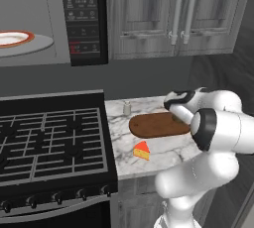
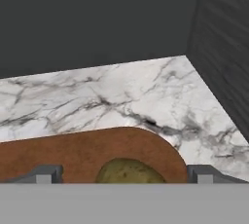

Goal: Retrieve the reheated potato from the microwave, then place the potato, cheese, and condiment on the cutting board.

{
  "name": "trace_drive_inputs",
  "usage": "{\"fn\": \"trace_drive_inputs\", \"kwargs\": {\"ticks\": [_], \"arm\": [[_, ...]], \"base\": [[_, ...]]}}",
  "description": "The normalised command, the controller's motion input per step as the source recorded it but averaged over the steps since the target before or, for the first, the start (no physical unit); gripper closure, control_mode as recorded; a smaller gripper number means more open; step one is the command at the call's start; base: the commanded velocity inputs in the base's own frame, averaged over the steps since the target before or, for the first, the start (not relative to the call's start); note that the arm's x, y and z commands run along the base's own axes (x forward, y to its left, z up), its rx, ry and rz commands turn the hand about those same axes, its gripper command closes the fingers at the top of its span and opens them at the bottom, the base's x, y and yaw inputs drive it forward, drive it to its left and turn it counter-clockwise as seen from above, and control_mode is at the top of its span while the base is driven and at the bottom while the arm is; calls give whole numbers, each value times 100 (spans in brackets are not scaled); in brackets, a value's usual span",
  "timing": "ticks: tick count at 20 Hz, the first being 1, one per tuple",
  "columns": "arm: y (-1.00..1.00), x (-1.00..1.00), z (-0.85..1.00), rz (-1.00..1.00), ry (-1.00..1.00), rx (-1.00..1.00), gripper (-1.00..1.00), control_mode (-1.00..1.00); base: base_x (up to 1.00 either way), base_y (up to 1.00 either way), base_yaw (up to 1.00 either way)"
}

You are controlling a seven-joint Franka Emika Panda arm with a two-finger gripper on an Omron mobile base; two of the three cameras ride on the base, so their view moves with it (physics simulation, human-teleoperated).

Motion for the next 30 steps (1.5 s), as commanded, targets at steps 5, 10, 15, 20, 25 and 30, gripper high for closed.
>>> {"fn": "trace_drive_inputs", "kwargs": {"ticks": [5, 10, 15, 20, 25, 30], "arm": [[12, -30, 29, 0, -11, -12, -100, -100], [14, -28, 43, 0, 0, -10, -100, -100], [17, -25, 58, 0, 4, -13, -100, -100], [19, -27, 55, 0, 7, -15, -100, -100], [12, -29, 54, 0, 22, -8, -100, -100], [26, -31, 40, 1, 28, 0, -100, -100]], "base": [[0, 0, 0], [0, 0, 0], [0, 0, 0], [0, 0, 0], [0, 0, 0], [0, 0, 0]]}}
